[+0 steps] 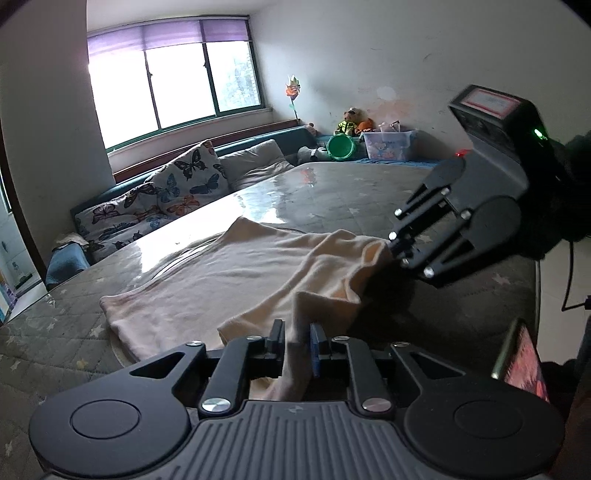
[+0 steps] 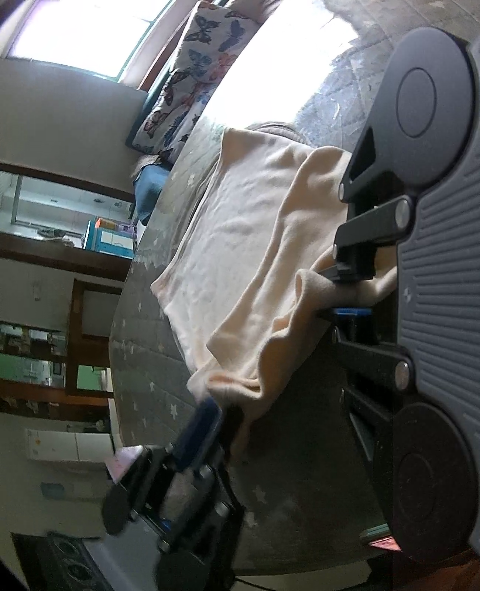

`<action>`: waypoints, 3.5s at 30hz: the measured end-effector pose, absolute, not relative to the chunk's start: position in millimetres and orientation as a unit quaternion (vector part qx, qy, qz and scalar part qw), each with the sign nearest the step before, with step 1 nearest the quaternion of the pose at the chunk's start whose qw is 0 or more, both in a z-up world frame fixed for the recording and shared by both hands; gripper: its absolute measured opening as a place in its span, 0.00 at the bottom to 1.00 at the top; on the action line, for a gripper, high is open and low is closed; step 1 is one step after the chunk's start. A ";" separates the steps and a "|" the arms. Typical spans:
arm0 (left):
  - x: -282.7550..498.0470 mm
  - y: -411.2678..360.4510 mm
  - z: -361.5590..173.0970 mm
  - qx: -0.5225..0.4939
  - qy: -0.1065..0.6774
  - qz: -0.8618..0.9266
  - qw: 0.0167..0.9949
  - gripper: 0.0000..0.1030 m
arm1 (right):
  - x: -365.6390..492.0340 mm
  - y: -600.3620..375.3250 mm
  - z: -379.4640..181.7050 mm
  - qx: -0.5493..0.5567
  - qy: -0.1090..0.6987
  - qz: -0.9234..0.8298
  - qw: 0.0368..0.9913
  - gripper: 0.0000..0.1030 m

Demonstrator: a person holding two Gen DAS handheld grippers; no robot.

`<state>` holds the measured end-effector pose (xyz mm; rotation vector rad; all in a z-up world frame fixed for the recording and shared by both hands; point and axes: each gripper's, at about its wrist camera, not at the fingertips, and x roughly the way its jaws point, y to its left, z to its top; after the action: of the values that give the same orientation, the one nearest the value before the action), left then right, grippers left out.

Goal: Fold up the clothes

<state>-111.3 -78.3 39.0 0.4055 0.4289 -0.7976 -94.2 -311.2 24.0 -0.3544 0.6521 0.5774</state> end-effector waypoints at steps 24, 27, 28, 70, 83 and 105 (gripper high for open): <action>-151.7 -80.0 11.5 0.287 0.188 -0.393 0.853 0.45 | -88.9 -313.3 33.5 -0.141 0.325 0.268 0.896 0.11; -149.4 -81.8 9.5 0.296 0.184 -0.390 0.852 0.45 | -88.6 -313.0 32.6 -0.140 0.325 0.268 0.896 0.11; -148.4 -83.0 8.3 0.300 0.182 -0.387 0.852 0.45 | -88.1 -312.6 32.4 -0.139 0.325 0.268 0.896 0.11; -139.5 -76.0 17.1 0.275 0.166 -0.350 0.880 0.05 | -123.4 -303.6 34.1 -0.177 0.291 0.266 0.902 0.09; -173.2 -48.7 57.2 0.259 0.186 -0.387 0.865 0.05 | -179.7 -293.7 71.0 -0.210 0.288 0.312 0.881 0.08; 5.7 -79.1 66.1 0.325 0.155 -0.308 0.881 0.05 | 15.9 -272.4 100.8 -0.244 0.294 0.300 0.874 0.09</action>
<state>5.7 -79.1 66.1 0.6776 0.3221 -0.6411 15.9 -272.4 100.8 -0.5104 0.6134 0.6272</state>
